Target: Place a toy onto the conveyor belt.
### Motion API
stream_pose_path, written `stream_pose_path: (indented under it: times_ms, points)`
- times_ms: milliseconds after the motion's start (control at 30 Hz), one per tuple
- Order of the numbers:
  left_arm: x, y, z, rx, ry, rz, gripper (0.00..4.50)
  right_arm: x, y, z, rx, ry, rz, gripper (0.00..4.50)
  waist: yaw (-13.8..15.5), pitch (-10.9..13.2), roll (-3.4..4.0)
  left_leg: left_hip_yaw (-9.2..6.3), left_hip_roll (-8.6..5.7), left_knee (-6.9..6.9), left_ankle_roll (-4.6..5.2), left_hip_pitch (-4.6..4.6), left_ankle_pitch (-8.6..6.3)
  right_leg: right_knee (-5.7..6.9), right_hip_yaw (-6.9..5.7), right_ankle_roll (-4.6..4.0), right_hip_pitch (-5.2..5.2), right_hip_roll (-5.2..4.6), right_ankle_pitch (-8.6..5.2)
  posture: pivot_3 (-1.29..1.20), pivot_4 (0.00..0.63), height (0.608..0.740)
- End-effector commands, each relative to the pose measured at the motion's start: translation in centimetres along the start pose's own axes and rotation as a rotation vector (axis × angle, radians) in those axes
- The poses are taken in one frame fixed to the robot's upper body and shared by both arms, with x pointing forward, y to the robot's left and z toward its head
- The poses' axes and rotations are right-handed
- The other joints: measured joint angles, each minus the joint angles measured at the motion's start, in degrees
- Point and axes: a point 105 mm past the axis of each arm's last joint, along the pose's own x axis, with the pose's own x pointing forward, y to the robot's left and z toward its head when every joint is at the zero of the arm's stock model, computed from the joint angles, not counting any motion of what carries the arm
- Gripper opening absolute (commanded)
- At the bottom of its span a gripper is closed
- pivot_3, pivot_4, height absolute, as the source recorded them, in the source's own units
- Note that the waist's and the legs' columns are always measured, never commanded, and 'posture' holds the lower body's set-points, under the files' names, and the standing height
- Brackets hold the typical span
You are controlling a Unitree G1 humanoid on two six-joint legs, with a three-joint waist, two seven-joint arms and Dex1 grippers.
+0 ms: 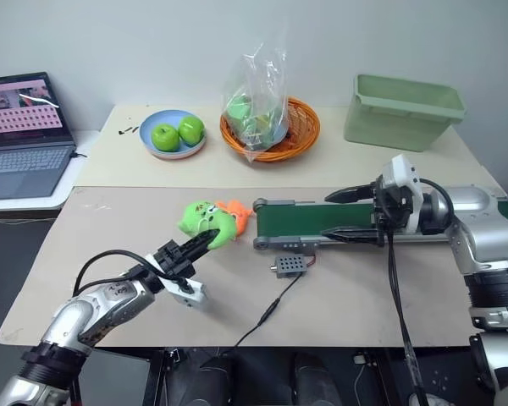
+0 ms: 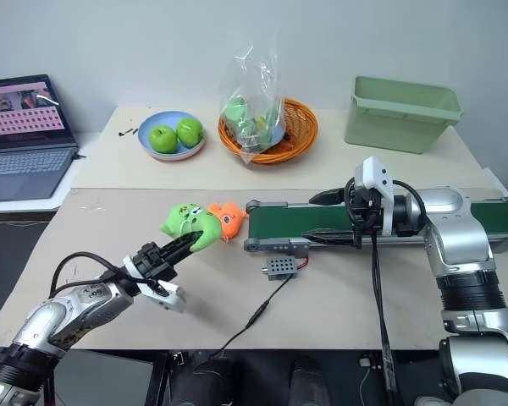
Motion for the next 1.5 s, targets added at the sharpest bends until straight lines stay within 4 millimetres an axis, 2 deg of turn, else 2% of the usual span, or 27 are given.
stream_pose_path:
  times_ms: [33, 267, 400, 500, 667, 800, 1100, 1500]
  points:
    - [0.3, 0.9, 0.0, 0.016, -0.026, 0.039, 0.34, -0.3, -0.3, 1.2, -0.060, -0.020, -0.013, 4.50, -0.02, 0.00, 0.00, 0.01, 0.00, 0.00, 0.00, 0.00, 0.00, 0.01, 0.00, 0.00, 0.00, 0.00, 0.00, 0.00, 0.150, 0.740]
    - [1.8, 0.6, -0.8, 0.005, -0.055, 0.039, 0.34, -0.4, -0.2, 1.3, -0.060, -0.022, -0.017, 4.50, -0.06, 0.00, 0.00, 0.03, -0.03, 0.03, -0.01, 0.02, 0.01, 0.06, -0.01, 0.00, 0.00, 0.00, 0.00, 0.00, 0.150, 0.740]
    - [3.9, 0.7, -2.0, -0.048, -0.045, 0.058, 0.34, -0.5, -0.2, 1.4, -0.062, -0.022, -0.024, 4.50, 0.07, 0.00, 0.00, 0.03, -0.09, 0.05, 0.00, 0.02, 0.01, 0.07, -0.01, 0.01, 0.01, 0.00, 0.00, 0.00, 0.150, 0.740]
    - [6.9, 1.4, -2.4, -0.085, -0.085, 0.082, 0.34, -0.9, -0.1, 1.4, -0.064, -0.015, -0.038, 4.50, 0.29, 0.00, -0.01, 0.04, -0.13, 0.09, 0.00, -0.01, 0.01, 0.07, -0.02, 0.03, 0.03, 0.00, 0.01, 0.00, 0.150, 0.740]
    - [9.4, 1.2, -2.3, -0.102, -0.141, 0.061, 0.34, -1.4, 0.1, 1.4, -0.063, -0.010, -0.056, 4.50, -0.30, -0.01, -0.03, 0.08, -0.13, 0.13, 0.01, -0.07, 0.01, 0.02, -0.01, 0.07, 0.00, -0.01, 0.04, 0.00, 0.150, 0.740]
    - [10.5, 0.9, -1.5, -0.112, -0.185, 0.054, 0.34, -1.6, 0.4, 1.4, -0.061, -0.009, -0.070, 4.50, -0.74, -0.01, -0.03, 0.10, -0.12, 0.13, 0.01, -0.07, 0.01, 0.05, 0.00, 0.07, -0.02, 0.00, 0.04, 0.00, 0.150, 0.740]
    - [11.3, -1.3, 0.7, -0.154, -0.269, 0.002, 0.34, -2.2, 0.8, 1.5, -0.054, 0.000, -0.095, 4.50, -0.55, -0.01, -0.03, 0.11, -0.12, 0.15, 0.01, -0.07, 0.01, 0.06, 0.01, 0.11, -0.01, 0.00, 0.05, 0.00, 0.150, 0.740]
    - [12.2, -2.8, 0.1, -0.151, -0.245, -0.038, 0.34, -2.9, 0.7, 1.8, -0.064, 0.025, -0.108, 4.50, -0.29, -0.01, -0.05, 0.14, -0.14, 0.17, 0.02, -0.08, 0.01, 0.05, 0.01, 0.14, 0.01, 0.00, 0.07, 0.00, 0.150, 0.740]
